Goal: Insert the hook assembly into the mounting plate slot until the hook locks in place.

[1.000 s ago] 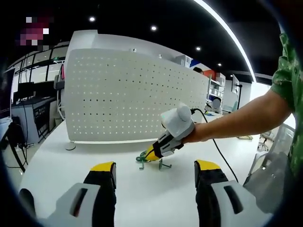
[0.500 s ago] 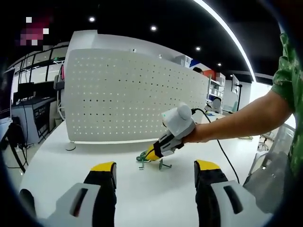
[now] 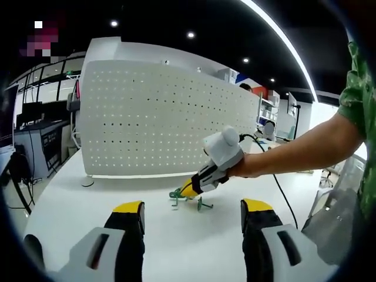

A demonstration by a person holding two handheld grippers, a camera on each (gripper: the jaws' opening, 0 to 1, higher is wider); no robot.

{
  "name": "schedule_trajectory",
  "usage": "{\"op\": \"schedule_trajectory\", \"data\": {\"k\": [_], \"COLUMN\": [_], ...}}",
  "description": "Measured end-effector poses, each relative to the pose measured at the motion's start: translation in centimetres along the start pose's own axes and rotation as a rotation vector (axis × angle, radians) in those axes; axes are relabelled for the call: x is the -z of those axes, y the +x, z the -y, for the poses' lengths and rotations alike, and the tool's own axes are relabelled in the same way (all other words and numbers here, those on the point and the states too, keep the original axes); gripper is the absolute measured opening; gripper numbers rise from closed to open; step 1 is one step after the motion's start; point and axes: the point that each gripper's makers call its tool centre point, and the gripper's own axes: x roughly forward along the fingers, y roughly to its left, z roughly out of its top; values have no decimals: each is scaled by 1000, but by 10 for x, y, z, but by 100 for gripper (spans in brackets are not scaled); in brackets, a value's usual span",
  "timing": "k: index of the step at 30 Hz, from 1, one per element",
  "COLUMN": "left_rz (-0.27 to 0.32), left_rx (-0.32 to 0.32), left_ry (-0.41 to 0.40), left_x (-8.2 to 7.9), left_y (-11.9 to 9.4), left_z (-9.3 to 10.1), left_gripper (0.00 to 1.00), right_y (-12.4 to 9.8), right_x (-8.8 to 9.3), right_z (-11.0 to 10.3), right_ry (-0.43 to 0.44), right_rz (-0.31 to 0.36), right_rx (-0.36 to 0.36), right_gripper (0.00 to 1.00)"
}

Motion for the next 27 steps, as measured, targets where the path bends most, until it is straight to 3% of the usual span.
{"op": "schedule_trajectory", "data": {"k": [27], "left_rz": [-10], "left_rx": [7], "left_ry": [-5], "left_x": [2], "left_y": [1], "left_z": [1], "left_gripper": [66], "right_y": [-25], "right_x": [-29], "right_z": [1], "right_ry": [134], "right_rz": [167], "right_rx": [34], "right_gripper": [0]}}
